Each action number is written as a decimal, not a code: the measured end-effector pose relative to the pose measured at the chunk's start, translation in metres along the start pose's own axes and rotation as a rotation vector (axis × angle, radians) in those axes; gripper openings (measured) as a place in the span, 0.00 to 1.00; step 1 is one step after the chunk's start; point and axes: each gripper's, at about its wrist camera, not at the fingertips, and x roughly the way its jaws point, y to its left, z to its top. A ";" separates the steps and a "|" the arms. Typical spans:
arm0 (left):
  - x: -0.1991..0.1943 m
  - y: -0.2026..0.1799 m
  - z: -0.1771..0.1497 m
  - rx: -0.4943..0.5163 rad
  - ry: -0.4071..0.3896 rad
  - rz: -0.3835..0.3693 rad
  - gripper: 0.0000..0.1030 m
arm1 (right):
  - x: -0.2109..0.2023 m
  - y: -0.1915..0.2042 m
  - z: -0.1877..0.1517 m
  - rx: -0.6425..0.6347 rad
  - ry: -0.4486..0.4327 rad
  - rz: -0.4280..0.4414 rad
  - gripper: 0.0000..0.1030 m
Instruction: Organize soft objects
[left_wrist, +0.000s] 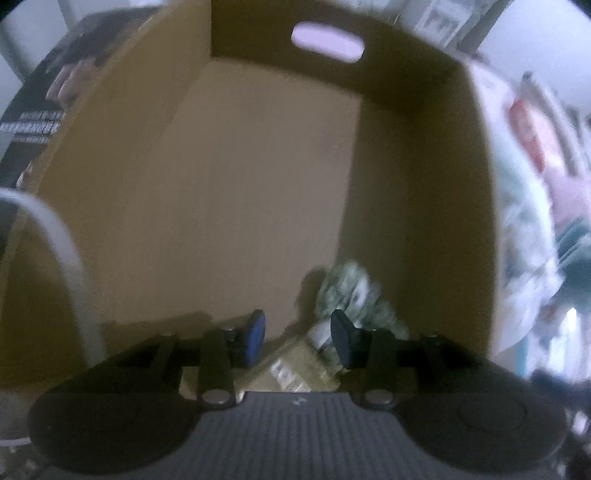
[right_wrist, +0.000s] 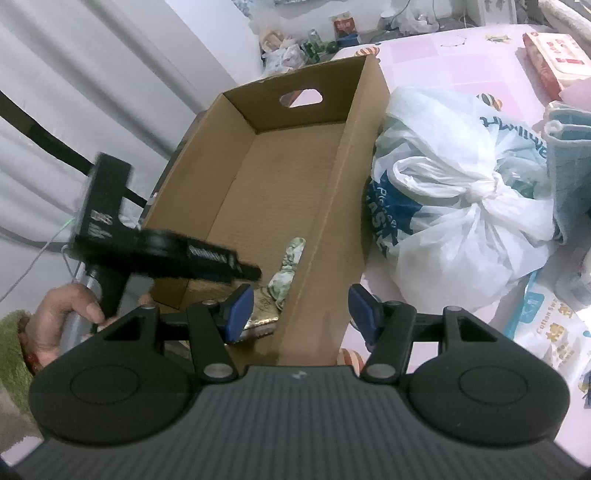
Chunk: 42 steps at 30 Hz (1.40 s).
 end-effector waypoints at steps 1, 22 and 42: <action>0.000 -0.001 0.004 -0.008 -0.007 -0.015 0.40 | 0.000 -0.001 -0.001 0.001 0.000 0.000 0.55; 0.034 -0.027 -0.002 0.180 0.212 -0.064 0.38 | 0.001 -0.012 -0.006 0.031 -0.001 -0.002 0.55; 0.050 -0.004 -0.006 0.324 0.270 0.090 0.63 | 0.008 -0.016 -0.005 0.046 0.016 0.000 0.55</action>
